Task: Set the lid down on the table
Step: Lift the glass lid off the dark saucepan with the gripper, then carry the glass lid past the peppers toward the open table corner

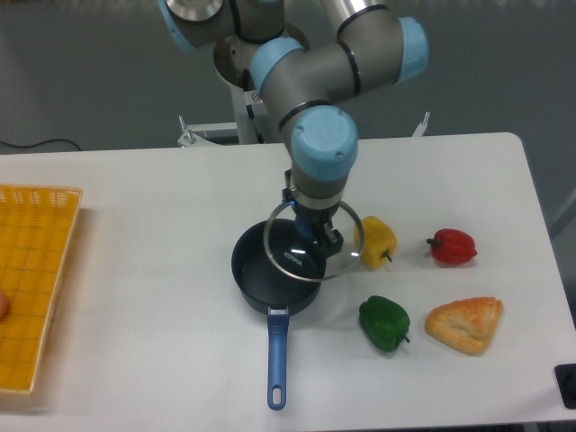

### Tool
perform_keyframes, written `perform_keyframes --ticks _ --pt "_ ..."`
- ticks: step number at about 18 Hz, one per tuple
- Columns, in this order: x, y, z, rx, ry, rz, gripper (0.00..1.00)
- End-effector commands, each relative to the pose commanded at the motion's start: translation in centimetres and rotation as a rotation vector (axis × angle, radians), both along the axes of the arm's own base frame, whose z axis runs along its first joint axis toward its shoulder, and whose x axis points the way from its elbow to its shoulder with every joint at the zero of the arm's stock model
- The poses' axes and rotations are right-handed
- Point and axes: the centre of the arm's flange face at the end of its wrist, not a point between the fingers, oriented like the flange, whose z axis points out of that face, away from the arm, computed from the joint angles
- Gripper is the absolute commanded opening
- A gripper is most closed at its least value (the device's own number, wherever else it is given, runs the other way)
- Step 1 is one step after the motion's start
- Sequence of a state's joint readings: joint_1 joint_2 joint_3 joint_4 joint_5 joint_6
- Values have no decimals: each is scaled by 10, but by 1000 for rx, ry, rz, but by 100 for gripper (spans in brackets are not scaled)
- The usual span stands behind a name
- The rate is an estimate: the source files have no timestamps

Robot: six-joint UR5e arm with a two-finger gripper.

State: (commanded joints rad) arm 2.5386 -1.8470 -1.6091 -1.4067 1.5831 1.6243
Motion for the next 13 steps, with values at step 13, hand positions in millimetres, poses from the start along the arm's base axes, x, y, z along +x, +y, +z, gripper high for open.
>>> perform_keyframes --ticks 13 --pt "-46 -81 -7 -31 -18 -64 66"
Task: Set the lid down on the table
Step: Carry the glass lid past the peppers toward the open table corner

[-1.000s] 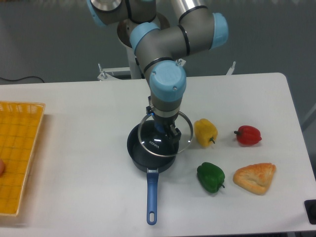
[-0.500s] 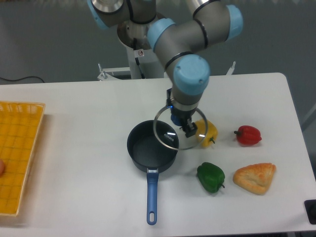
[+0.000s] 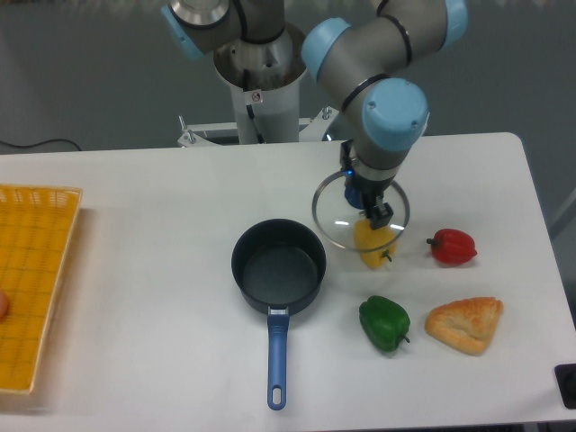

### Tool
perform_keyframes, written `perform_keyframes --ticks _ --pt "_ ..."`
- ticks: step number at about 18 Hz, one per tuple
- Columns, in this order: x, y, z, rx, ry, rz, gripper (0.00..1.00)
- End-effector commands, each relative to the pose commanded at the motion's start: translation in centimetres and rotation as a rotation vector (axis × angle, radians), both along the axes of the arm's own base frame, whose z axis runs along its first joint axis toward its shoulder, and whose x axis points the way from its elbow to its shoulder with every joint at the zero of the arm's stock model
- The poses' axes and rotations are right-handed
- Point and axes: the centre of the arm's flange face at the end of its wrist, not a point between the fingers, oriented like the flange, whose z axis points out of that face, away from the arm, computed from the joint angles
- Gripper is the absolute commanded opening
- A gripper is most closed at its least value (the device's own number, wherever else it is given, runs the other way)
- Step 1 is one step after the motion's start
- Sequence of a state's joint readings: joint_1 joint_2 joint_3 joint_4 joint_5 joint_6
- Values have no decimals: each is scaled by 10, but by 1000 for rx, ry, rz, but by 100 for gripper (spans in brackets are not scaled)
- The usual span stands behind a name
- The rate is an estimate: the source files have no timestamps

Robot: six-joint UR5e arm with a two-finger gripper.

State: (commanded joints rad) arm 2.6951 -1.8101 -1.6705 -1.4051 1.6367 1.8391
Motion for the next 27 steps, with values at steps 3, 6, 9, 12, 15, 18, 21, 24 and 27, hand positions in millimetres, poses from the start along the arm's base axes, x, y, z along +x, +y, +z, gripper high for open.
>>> perform_keyframes --ticks 3,6,9,12,15,18,21,24,27 --pt "-14 -27 -1 -7 -6 -14 66" --pt "-32 -55 -2 5 -17 -40 66" --pt "-48 -81 -3 15 -26 -54 66" --pt "-58 -100 -5 21 -34 -69 66" --pt "-68 -116 -7 28 -37 -76 66" --pt "-78 -125 -14 33 -28 -81 66" --pt "-87 -132 -23 35 -24 -83 66" --pt "-98 -143 -31 41 -20 -95 66" --pt "-109 -159 -39 45 -16 -101 66"
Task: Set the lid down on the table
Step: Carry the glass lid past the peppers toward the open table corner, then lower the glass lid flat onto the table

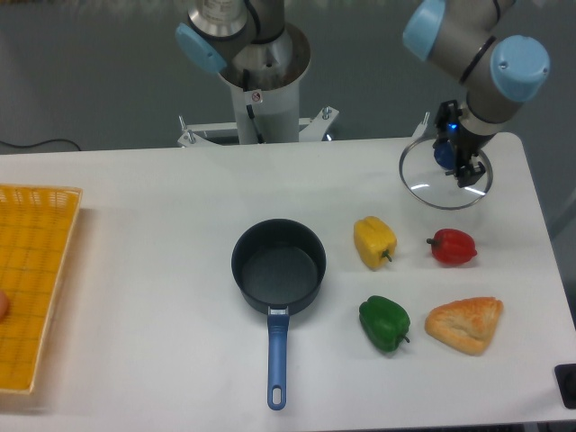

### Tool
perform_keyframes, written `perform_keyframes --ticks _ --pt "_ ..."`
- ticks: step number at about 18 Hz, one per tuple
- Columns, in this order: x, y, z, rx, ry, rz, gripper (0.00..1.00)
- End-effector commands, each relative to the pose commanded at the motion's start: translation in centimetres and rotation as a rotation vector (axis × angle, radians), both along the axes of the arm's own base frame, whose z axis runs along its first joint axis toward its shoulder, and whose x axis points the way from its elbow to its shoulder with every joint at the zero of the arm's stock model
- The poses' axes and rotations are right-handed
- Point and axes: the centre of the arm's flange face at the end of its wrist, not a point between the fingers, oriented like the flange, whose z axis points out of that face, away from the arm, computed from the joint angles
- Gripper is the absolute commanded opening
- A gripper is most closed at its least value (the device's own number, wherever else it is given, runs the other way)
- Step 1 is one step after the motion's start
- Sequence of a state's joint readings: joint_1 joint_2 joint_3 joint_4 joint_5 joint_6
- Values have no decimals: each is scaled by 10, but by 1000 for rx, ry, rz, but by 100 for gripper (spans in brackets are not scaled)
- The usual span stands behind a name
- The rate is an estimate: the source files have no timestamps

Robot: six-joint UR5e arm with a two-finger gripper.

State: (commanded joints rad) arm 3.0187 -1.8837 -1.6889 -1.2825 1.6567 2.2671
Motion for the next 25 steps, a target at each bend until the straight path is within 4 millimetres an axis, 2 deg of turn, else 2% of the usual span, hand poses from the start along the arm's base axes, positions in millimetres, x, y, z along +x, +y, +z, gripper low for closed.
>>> perform_keyframes --ticks 7,16,25 --pt "-16 -18 -15 -25 16 6 66" --pt "-28 -20 -47 -26 9 15 66" --pt "-27 -23 -59 -26 -14 27 66"
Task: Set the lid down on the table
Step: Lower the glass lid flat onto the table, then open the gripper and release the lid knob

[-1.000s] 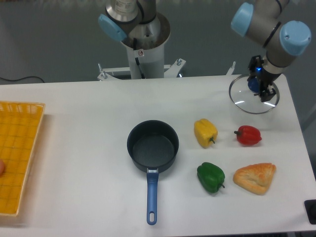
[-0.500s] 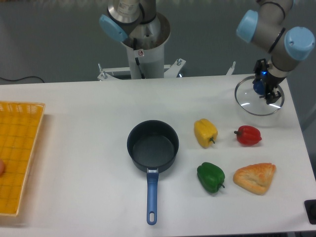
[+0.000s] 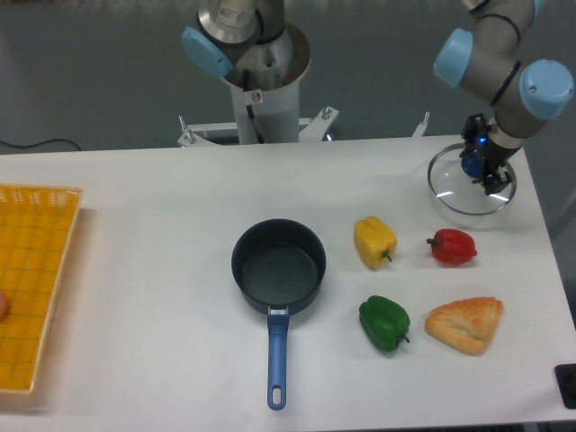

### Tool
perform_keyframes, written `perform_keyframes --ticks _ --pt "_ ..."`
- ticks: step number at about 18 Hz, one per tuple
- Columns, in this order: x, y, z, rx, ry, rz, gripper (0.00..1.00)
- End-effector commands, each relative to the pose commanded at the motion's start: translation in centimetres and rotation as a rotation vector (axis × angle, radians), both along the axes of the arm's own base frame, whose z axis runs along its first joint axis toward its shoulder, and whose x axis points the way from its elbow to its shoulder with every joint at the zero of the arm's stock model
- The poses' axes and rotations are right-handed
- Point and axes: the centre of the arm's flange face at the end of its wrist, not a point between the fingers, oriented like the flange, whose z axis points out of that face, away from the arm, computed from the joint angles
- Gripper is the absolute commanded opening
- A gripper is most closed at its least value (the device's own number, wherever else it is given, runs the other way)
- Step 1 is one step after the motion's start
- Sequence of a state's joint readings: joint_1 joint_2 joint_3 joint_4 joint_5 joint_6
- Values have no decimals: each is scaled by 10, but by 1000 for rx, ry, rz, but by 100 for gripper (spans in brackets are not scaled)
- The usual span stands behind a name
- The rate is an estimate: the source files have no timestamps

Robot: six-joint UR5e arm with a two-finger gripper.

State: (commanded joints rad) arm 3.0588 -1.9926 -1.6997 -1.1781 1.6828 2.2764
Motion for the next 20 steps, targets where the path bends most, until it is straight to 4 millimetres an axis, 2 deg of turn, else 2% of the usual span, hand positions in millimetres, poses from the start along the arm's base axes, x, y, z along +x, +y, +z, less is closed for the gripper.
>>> perform_keyframes --ticks 8,20 --pt "-3 -1 -13 0 -17 2 66" --pt "-5 0 -9 2 -9 -4 66"
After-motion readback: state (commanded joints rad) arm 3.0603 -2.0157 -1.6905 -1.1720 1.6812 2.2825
